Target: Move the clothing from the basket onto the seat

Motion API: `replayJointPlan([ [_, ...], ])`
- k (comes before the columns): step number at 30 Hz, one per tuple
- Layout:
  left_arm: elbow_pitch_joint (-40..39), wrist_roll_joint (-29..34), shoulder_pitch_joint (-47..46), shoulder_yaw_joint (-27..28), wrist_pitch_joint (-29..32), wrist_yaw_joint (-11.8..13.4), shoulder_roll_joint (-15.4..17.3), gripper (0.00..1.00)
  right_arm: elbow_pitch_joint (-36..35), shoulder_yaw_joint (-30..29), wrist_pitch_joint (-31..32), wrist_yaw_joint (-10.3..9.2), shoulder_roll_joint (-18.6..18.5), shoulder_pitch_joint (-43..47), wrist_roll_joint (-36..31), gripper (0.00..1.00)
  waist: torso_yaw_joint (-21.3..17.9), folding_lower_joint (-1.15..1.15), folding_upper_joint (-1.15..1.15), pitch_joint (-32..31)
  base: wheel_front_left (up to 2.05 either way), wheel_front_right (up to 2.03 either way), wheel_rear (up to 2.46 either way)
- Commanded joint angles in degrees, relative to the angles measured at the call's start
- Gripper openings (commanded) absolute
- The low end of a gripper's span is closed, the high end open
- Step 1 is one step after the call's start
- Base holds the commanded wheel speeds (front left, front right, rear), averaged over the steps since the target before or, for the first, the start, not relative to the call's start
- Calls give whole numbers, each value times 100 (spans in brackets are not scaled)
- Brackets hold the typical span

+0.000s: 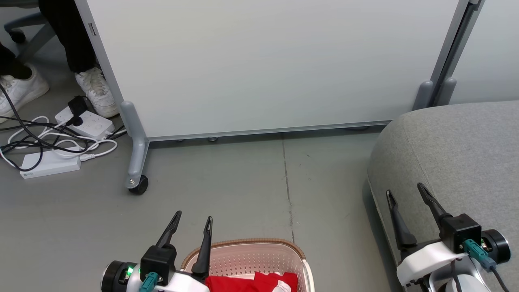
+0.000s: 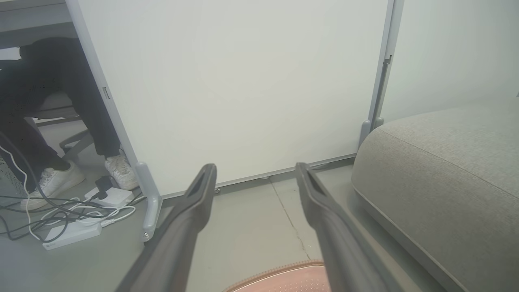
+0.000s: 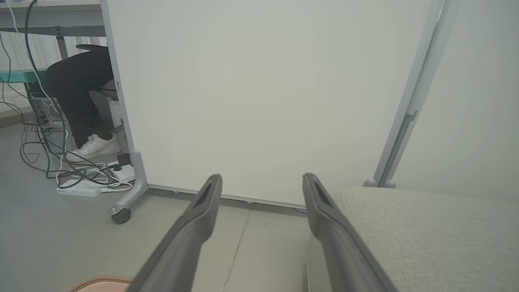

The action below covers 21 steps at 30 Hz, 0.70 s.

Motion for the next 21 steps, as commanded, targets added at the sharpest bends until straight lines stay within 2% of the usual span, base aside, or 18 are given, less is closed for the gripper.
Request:
replayJointPlan([
  [1,-4,-10,-90,15,-10,-23,21,100,35,-20,-34,13,-14,-12,19,100,3,0,0,1,0,0,0],
  [14,-11,-46,-72,7,-10,-98,20,100,63,-20,-33,13,-8,-52,49,100,-15,0,0,70,0,0,0],
  [21,370,-15,-151,-76,-6,-164,19,100,130,-35,-33,13,9,-95,22,100,-120,0,0,289,0,0,0],
])
